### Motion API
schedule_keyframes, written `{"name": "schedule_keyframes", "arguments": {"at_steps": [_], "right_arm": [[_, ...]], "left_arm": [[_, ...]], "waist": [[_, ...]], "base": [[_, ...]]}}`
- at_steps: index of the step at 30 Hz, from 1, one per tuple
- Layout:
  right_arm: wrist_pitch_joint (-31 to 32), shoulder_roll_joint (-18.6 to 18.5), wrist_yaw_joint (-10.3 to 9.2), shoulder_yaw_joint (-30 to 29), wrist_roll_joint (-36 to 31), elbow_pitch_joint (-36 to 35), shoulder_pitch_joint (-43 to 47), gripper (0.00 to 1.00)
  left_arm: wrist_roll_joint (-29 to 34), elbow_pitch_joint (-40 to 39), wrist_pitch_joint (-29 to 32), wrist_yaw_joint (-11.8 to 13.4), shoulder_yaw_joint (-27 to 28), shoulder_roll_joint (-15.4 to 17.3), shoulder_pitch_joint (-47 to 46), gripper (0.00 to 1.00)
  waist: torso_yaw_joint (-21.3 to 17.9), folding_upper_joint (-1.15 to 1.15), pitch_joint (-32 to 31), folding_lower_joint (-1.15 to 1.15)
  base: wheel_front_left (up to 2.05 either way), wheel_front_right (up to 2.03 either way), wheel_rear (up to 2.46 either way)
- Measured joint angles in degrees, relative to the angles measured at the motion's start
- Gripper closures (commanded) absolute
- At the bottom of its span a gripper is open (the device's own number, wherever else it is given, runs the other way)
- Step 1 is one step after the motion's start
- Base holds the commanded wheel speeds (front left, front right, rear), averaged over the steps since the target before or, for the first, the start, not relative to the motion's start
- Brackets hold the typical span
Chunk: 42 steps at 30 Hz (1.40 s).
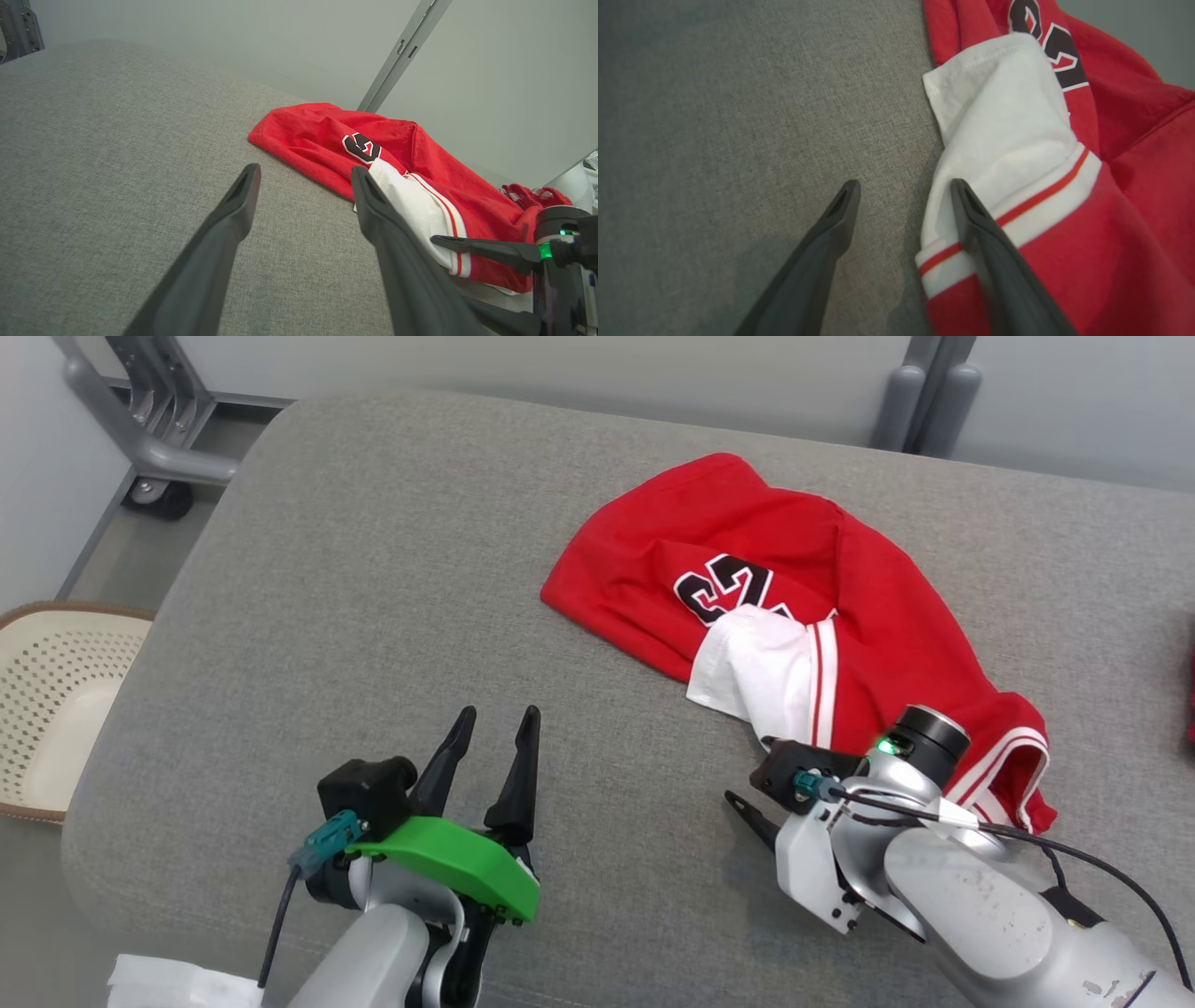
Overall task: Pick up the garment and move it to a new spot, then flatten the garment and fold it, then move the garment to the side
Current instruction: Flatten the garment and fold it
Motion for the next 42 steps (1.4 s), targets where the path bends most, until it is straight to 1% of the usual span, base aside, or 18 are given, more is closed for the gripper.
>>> {"name": "schedule_keyframes", "arguments": {"at_steps": [2,4,7,10,15,21,22,23,24,25,26,27,28,31,36,41,42], "right_arm": [[0.0,0.8,0.01,0.8,0.0,0.4,-0.9,0.0],[0.1,0.7,0.02,1.6,-0.8,1.0,-2.2,0.0],[0.6,-0.3,0.02,2.4,-3.2,2.6,-4.0,0.0],[0.6,-1.1,0.02,2.6,-3.7,3.6,-4.6,0.0],[0.5,-1.0,0.02,2.8,-3.9,5.1,-5.3,0.0],[0.5,-0.9,0.02,3.1,-4.4,7.0,-5.5,0.0],[0.5,-1.0,0.02,3.2,-4.9,7.4,-5.8,0.04],[0.5,-1.0,0.02,3.2,-5.1,7.9,-6.1,0.25],[0.5,-1.0,0.02,3.2,-5.1,8.4,-6.4,0.4],[0.5,-1.1,0.01,3.2,-5.1,8.8,-6.6,0.51],[0.5,-1.2,0.0,3.1,-5.1,9.2,-6.7,0.55],[0.5,-1.3,-0.01,2.9,-5.1,9.6,-6.7,0.66],[0.5,-1.5,-0.15,2.4,-5.1,10.0,-6.7,1.0],[-0.7,-1.4,-0.77,1.0,-4.6,10.1,-6.9,1.0],[-5.2,-1.2,-3.34,-2.8,-2.0,8.3,-8.1,1.0],[-9.0,-1.8,-4.95,-5.9,-0.5,7.0,-8.9,1.0],[-9.5,-2.0,-5.55,-6.5,0.1,6.8,-8.9,1.0]], "left_arm": [[0.0,-0.4,0.0,0.0,0.8,0.0,0.5,0.0],[0.0,-0.6,0.0,0.0,1.2,0.0,1.1,0.0],[0.0,-0.9,0.0,0.0,1.8,0.0,1.4,0.0],[0.0,-1.1,0.0,0.0,2.4,0.0,1.5,0.0],[0.0,-1.5,0.0,0.0,2.2,-0.1,1.7,0.0],[0.0,-2.0,0.0,0.0,2.2,-0.1,1.9,0.0],[0.0,-2.1,0.0,0.0,2.2,-0.1,2.0,0.0],[0.0,-2.2,0.0,0.0,2.2,-0.1,2.0,0.0],[0.1,-2.3,0.0,0.0,2.3,-0.1,2.1,0.0],[0.1,-2.4,0.0,0.0,2.3,-0.1,2.1,0.0],[0.1,-2.4,0.0,0.0,2.3,-0.1,2.1,0.0],[0.2,-2.5,0.0,0.0,2.4,-0.1,2.2,0.0],[0.2,-2.5,0.0,0.0,2.5,-0.1,2.2,0.0],[0.2,-2.6,0.0,0.0,2.8,-0.1,2.2,0.0],[0.3,-2.7,0.0,0.0,4.4,-0.2,2.5,0.0],[0.7,-2.7,-0.2,0.0,4.6,-0.1,3.7,0.0],[0.8,-2.7,-0.2,0.0,4.5,-0.1,3.8,0.0]], "waist": [[0.9,0.0,0.3,0.0],[1.2,0.0,0.6,0.0],[0.8,0.0,0.7,0.0],[0.1,0.0,0.6,0.0],[-0.7,0.0,0.7,0.0],[-0.8,0.0,0.7,0.0],[-0.7,0.0,0.7,0.0],[-0.7,0.0,0.7,0.0],[-0.7,0.0,0.7,0.0],[-0.6,0.0,0.8,0.0],[-0.6,0.0,0.8,0.0],[-0.6,0.0,0.8,0.0],[-0.5,0.0,0.9,0.0],[-0.6,0.0,0.9,0.0],[-1.2,0.0,0.6,0.0],[-2.5,0.0,0.0,0.0],[-2.8,0.0,-0.2,0.0]], "base": [[0.0,0.0,0.0],[0.0,0.0,0.0],[0.0,0.0,0.0],[0.0,0.0,0.0],[0.0,0.0,0.0],[0.0,0.0,0.0],[0.0,0.0,0.0],[0.0,0.0,0.0],[0.0,0.0,0.0],[0.0,0.0,0.0],[0.0,0.0,0.0],[0.0,0.0,0.0],[0.0,0.0,0.0],[0.0,0.0,0.0],[0.0,0.0,0.0],[0.0,0.0,0.0],[0.0,0.0,0.0]]}}
